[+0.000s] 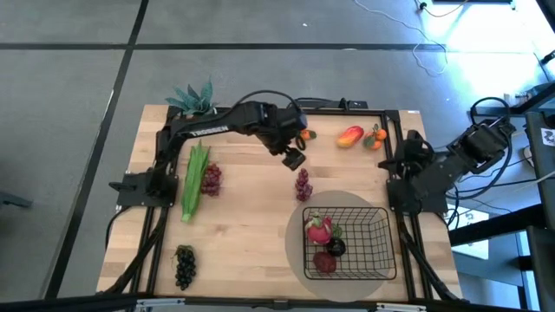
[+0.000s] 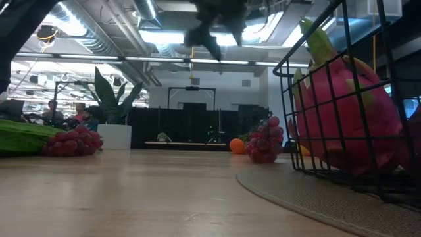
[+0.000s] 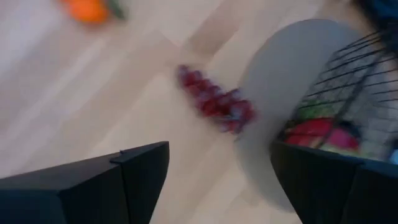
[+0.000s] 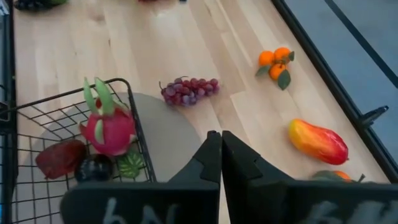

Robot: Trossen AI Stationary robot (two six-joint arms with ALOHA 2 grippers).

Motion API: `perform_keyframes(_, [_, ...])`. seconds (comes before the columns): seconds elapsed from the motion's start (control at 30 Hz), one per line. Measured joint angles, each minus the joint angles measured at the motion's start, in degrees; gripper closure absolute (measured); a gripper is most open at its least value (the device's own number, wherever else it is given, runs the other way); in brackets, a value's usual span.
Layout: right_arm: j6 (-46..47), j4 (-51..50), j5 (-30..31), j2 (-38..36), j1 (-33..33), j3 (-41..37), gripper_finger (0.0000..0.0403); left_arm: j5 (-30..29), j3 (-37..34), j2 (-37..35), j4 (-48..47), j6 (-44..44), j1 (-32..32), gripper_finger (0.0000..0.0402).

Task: Build produce basket
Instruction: Put the right red grapes into the black wire basket

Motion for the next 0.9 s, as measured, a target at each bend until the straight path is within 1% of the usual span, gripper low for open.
perform_keyframes(0.07, [0.33,0.16,0.07,0.11,-0.36,-0.02,0.0402,2.56,-3.58,0.07,3.64,-1.07,0.74,0.0134])
perform_keyframes(0.13, [1.20,0.28,0.69,0.11,-0.86,-0.02,0.0402,4.22,-7.30,0.09,10.02,-1.00,1.20,0.0134])
perform_keyframes(0.27, [4.14,0.59,2.60,0.11,-2.12,-0.02,0.0402,4.45,-13.04,0.15,16.52,-0.95,1.60,0.0134])
perform_keyframes(0.37, [6.89,0.58,2.96,0.09,-3.22,-0.02,0.0402,4.45,-16.15,0.11,19.25,-0.78,1.68,0.0134])
perform_keyframes(0.53, [10.48,0.58,3.14,0.13,-4.82,-0.02,0.0402,2.34,-20.14,0.13,22.81,-0.52,1.84,0.0134])
perform_keyframes(0.6, [10.83,0.58,3.15,0.13,-5.32,-0.02,0.0402,2.17,-21.36,0.13,24.09,1.51,1.59,0.0134])
perform_keyframes(0.7, [10.86,0.58,3.15,0.13,-6.12,-0.02,0.0402,-0.22,-23.06,0.09,27.64,4.25,0.97,0.0134])
perform_keyframes(0.8, [11.10,0.58,3.45,0.13,-7.08,-0.02,0.0402,-0.64,-25.00,0.09,30.80,-1.04,1.03,0.0134])
perform_keyframes(0.9, [11.97,0.58,3.95,0.13,-7.79,-0.02,0.0402,-0.97,-27.39,0.07,35.02,-3.78,1.13,0.0135])
